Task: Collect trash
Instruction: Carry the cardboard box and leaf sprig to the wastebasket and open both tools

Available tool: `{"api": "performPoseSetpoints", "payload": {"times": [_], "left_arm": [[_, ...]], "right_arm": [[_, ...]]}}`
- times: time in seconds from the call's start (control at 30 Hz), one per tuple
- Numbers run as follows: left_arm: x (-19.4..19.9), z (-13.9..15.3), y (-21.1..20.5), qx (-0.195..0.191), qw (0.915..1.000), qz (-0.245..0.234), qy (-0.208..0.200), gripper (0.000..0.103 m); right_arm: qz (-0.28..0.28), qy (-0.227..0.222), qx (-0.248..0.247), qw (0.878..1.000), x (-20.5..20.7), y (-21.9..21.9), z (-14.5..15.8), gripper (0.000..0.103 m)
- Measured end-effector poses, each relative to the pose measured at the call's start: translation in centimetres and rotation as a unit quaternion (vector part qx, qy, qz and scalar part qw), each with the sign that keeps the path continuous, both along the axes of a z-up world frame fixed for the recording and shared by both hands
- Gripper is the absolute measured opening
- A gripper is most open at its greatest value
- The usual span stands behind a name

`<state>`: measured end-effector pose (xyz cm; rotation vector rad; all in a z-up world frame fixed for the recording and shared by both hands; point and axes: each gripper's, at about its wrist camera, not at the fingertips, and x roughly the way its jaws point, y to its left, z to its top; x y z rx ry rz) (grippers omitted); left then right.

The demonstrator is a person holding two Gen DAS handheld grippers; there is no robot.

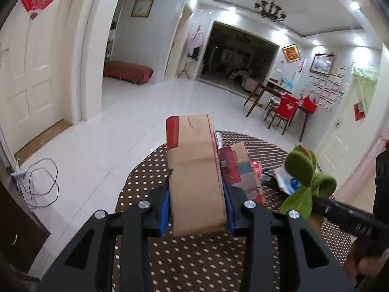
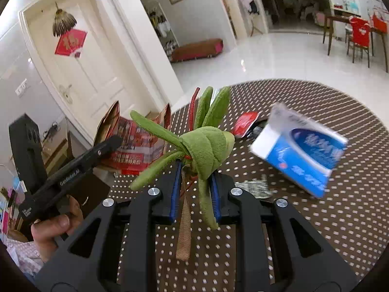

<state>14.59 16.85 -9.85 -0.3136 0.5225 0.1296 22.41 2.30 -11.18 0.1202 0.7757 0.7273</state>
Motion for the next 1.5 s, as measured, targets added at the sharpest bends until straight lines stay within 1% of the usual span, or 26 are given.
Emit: {"api": "performPoseSetpoints", "payload": {"times": [0.07,0.17,0.27,0.33,0.57,0.77,0.87,0.93,0.97,1.07,1.17,1.27,1.37,1.47,1.5], "left_arm": [[-0.6,0.9,-0.9,0.002,0.9999,-0.007,-0.009,0.035],[-1.4,2.2,-2.6,0.005,0.9995,-0.022,-0.024,0.035],[-2.2,3.7,-5.0,0.01,0.9983,-0.043,-0.04,0.035],[-2.5,4.4,-6.4,0.012,0.9974,-0.055,-0.046,0.035],[-3.2,6.4,-12.6,0.023,0.9906,-0.118,-0.066,0.035],[-3.6,6.8,-19.4,0.033,0.9804,-0.181,-0.071,0.035],[-3.8,6.7,-23.2,0.037,0.9733,-0.215,-0.071,0.035],[-3.8,6.7,-26.5,0.037,0.9668,-0.243,-0.068,0.035],[-3.8,6.6,-27.4,0.038,0.9649,-0.251,-0.067,0.035],[-4.0,6.0,-31.1,0.045,0.9548,-0.287,-0.061,0.035],[-4.2,4.8,-34.7,0.052,0.9438,-0.323,-0.05,0.035],[-4.0,3.1,-38.5,0.062,0.9319,-0.356,-0.031,0.035],[-3.7,1.4,-41.3,0.071,0.9232,-0.378,-0.012,0.035],[-3.3,-1.0,-44.2,0.083,0.9114,-0.403,0.013,0.035],[-3.1,-2.1,-45.6,0.089,0.9056,-0.414,0.026,0.035]], "right_arm": [[-0.006,-0.008,0.011,1.0,-0.7,-1.4,1.0,0.022],[-0.017,-0.014,0.041,0.999,-1.4,-4.1,2.5,0.022],[-0.027,-0.021,0.072,0.997,-2.1,-7.6,3.8,0.022],[-0.036,-0.028,0.082,0.996,-2.3,-9.0,4.5,0.022],[-0.09,-0.059,0.092,0.99,-4.8,-15.8,6.1,0.022],[-0.151,-0.073,0.093,0.982,-7.4,-22.8,6.6,0.022],[-0.186,-0.078,0.09,0.975,-8.9,-26.6,6.5,0.022],[-0.204,-0.079,0.089,0.972,-9.7,-28.8,6.3,0.022],[-0.217,-0.079,0.089,0.969,-10.4,-30.3,6.1,0.022],[-0.248,-0.079,0.093,0.961,-11.8,-33.6,5.8,0.022],[-0.283,-0.075,0.092,0.952,-13.1,-37.1,4.8,0.022],[-0.317,-0.067,0.082,0.942,-14.2,-40.0,3.5,0.022],[-0.354,-0.051,0.056,0.932,-15.1,-42.6,1.4,0.022],[-0.379,-0.022,0.059,0.923,-15.8,-45.6,-1.8,0.022],[-0.384,-0.016,0.058,0.921,-15.9,-46.1,-2.5,0.022]]}}
